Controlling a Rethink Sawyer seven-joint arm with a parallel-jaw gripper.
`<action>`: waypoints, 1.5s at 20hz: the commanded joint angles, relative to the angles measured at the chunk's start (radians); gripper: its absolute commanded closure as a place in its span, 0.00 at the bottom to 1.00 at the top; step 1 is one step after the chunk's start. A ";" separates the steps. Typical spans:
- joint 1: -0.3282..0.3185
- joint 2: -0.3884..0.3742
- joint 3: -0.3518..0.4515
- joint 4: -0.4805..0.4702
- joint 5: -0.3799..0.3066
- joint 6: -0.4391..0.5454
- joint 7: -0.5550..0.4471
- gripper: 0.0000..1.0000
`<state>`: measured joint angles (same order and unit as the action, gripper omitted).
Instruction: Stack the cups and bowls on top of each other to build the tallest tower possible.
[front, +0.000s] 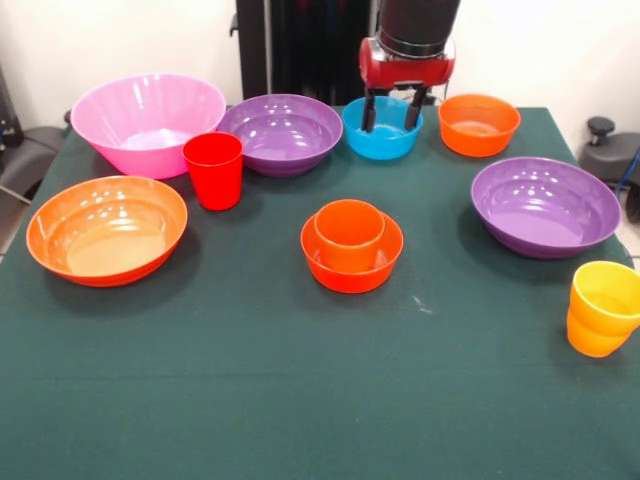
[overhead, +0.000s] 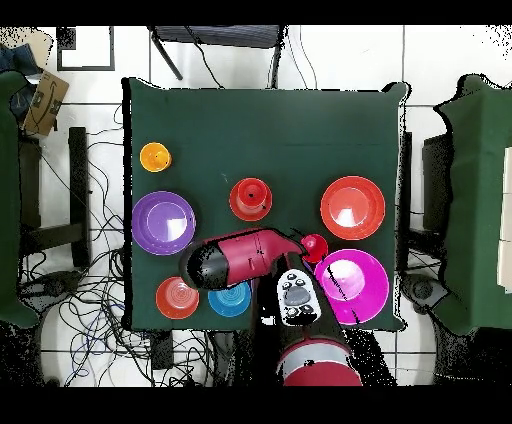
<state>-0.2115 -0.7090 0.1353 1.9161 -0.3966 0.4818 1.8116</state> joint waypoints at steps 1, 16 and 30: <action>0.048 0.083 -0.017 0.051 -0.001 -0.096 0.174 0.00; 0.098 0.201 -0.093 0.022 0.050 -0.238 0.228 0.00; 0.067 0.184 -0.062 0.037 0.057 -0.216 0.194 0.00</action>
<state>-0.1267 -0.5402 0.0055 1.9414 -0.3707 0.3014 1.8856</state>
